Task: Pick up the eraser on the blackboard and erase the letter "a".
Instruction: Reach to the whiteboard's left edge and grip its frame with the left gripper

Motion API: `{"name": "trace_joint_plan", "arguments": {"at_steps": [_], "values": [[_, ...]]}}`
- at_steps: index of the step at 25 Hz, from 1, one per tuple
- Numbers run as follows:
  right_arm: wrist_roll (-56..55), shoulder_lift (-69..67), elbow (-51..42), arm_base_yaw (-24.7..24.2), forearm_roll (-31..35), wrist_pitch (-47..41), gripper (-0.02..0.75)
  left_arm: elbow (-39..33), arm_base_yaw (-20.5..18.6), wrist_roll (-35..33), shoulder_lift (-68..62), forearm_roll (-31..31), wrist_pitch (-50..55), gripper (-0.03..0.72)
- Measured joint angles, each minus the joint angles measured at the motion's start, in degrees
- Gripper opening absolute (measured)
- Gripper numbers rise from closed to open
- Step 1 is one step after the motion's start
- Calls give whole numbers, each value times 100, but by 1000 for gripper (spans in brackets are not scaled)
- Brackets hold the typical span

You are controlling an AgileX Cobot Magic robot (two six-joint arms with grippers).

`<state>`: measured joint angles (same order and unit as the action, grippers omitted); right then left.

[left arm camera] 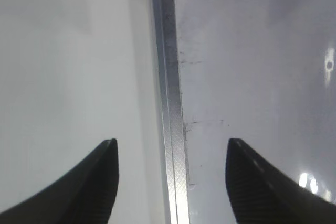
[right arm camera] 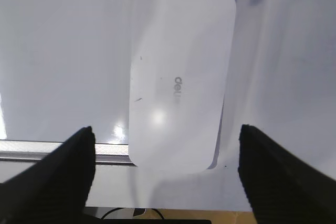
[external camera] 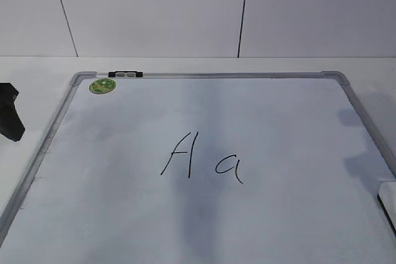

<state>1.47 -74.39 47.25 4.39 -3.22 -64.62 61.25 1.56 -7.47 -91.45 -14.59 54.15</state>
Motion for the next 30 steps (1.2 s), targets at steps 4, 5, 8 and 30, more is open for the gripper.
{"name": "trace_joint_plan", "arguments": {"at_steps": [4, 5, 8, 30], "values": [[0, 0, 0, 0, 0, 64, 650, 22, 13, 0, -278, 0, -34, 480], [0, 0, 0, 0, 0, 63, 650, 22, 23, 0, -345, 0, -43, 480], [0, -9, 0, 0, 0, 63, 650, 22, 30, 0, -503, 0, -107, 480], [0, -9, 0, 0, 0, 66, 635, 47, 528, 0, -1370, 12, -535, 480]]}}
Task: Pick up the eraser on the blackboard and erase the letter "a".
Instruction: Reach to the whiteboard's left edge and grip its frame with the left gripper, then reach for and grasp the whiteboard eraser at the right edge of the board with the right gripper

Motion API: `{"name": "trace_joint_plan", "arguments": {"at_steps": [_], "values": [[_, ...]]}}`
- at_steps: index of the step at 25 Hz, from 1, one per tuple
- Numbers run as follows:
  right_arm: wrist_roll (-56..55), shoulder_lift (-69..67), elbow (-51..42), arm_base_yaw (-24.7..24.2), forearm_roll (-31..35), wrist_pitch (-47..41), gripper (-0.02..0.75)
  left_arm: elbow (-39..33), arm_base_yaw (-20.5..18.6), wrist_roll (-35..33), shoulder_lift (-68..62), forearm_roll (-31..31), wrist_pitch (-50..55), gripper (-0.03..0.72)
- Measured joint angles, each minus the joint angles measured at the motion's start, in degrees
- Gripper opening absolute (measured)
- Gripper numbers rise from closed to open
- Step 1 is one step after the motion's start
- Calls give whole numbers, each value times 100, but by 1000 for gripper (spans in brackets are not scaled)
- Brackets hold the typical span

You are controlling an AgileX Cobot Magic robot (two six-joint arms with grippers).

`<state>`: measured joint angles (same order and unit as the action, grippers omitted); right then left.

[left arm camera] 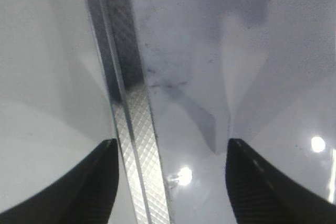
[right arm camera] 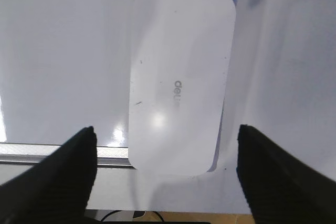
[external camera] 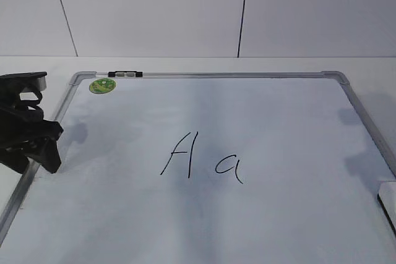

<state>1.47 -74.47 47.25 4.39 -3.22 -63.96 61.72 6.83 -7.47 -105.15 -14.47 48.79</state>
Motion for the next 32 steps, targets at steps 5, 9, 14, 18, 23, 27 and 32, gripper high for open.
{"name": "trace_joint_plan", "arguments": {"at_steps": [5, 9, 14, 18, 23, 27, 32], "values": [[0, 0, 0, 0, 0, 0, 634, 0, 0, 58, -46, 205, -45, 480], [0, 0, 0, 0, 0, 0, 633, 0, 0, 83, -46, 232, -117, 480], [0, 0, 0, 0, 0, 0, 633, 0, 0, 183, -109, 197, -180, 480], [0, 0, 0, 0, 0, 0, 633, 22, 0, 205, -205, 146, -166, 480], [0, -3, 0, 0, 3, 0, 633, 48, 0, 205, -219, 146, -143, 480], [0, -3, 0, 0, 3, 0, 633, 48, 0, 205, -219, 137, -143, 468], [0, -3, 0, 0, 13, 0, 624, 48, 0, 221, -219, 61, -95, 356]]}}
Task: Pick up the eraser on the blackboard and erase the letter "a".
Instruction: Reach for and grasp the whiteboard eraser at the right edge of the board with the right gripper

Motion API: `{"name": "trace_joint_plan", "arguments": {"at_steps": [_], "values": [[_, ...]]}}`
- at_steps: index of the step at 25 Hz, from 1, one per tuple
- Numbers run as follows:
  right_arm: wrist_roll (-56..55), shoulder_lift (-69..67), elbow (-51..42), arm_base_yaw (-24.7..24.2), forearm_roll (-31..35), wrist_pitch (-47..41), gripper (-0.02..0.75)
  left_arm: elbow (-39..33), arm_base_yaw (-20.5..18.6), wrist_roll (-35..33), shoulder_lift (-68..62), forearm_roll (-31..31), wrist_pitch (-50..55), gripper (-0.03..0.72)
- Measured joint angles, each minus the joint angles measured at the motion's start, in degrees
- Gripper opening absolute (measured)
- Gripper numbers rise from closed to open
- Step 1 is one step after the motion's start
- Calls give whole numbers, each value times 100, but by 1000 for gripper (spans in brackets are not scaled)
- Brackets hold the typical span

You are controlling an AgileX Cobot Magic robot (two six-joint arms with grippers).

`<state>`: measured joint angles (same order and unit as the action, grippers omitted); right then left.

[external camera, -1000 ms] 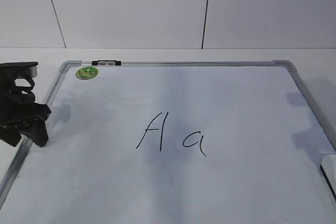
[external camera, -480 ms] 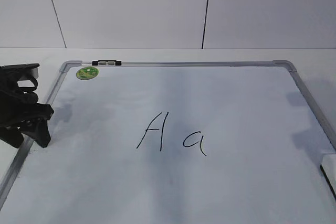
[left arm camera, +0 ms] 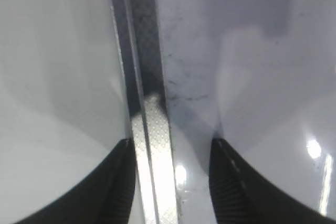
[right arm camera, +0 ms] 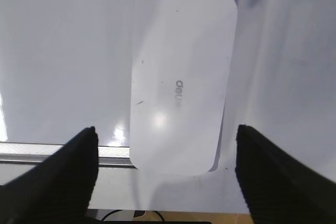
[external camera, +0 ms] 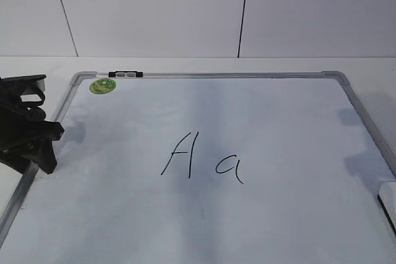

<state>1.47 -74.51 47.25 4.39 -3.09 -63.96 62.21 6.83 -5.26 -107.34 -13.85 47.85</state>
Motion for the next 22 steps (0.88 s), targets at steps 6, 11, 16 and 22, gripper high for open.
{"name": "trace_joint_plan", "arguments": {"at_steps": [6, 11, 16, 22], "values": [[0, 0, 0, 0, 0, 0, 616, 22, -12, 60, 0, 61, 35, 215], [0, 0, 0, 0, 0, 0, 610, 33, -12, 65, 0, 82, 41, 186], [0, 0, 0, 0, 0, -65, 601, 33, -12, 65, 0, 85, 49, 181], [-20, 0, 0, 0, 0, -110, 599, 33, -12, 65, 0, 97, 49, 179]]}}
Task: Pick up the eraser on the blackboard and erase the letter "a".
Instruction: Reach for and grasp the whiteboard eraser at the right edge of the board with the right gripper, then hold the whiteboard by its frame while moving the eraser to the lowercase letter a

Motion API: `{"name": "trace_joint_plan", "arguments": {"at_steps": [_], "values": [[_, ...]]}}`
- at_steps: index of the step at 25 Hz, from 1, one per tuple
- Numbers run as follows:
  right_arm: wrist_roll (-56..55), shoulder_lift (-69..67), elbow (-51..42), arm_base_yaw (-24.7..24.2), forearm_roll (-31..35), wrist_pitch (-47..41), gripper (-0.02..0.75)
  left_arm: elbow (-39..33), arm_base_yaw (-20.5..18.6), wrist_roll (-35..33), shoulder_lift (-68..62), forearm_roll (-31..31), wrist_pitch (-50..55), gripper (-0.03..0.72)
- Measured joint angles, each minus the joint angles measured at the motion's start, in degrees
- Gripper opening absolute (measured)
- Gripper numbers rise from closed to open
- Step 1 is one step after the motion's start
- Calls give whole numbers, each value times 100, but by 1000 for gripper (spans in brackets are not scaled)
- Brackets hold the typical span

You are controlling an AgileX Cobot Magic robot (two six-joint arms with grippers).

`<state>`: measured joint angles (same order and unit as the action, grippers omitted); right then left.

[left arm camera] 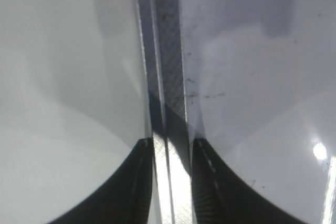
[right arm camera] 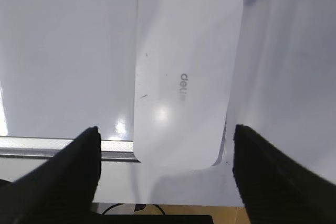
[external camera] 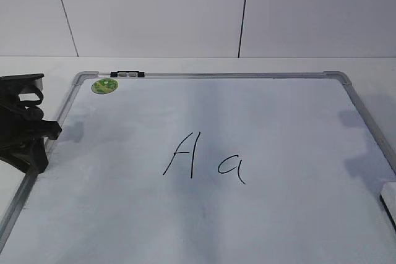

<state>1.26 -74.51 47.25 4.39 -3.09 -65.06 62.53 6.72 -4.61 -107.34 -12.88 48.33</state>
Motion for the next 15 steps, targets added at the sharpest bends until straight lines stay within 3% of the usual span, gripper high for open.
{"name": "trace_joint_plan", "arguments": {"at_steps": [7, 15], "values": [[-126, 0, -566, 0, -47, 502, 654, 11, 0, 53, 0, 85, 42, 160], [-275, 0, -809, 0, -199, 1061, 658, 18, 0, 66, 0, 86, 56, 159]]}}
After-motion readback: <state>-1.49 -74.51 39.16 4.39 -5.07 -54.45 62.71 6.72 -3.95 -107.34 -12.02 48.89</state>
